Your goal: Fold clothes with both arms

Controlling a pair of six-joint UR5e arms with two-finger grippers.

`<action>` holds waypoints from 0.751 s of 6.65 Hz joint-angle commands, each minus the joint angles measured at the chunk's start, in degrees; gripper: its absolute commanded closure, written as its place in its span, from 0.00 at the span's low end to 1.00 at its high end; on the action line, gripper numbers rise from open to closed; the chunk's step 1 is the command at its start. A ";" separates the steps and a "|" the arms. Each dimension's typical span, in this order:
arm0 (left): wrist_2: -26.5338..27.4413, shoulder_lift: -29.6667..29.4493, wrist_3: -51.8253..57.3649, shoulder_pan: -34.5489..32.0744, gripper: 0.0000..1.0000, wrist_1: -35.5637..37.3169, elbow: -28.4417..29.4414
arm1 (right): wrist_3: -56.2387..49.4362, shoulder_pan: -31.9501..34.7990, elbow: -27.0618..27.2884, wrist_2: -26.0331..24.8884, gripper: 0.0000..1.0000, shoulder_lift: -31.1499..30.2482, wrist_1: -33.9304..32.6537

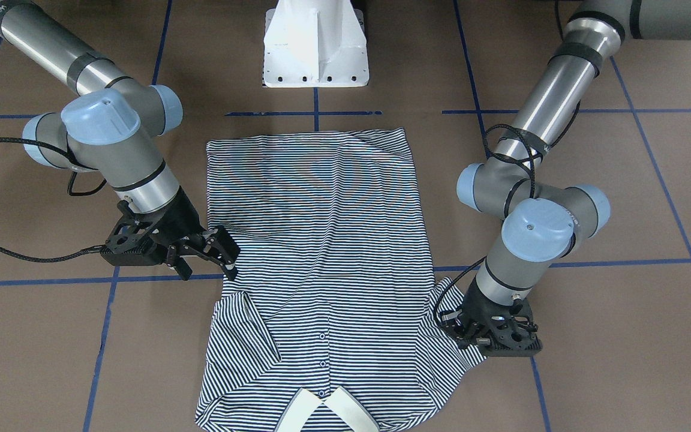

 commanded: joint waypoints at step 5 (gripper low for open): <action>4.89 3.03 3.51 -0.05 0.38 -0.25 0.36 | 1.69 -0.53 0.15 -0.51 0.00 0.41 0.07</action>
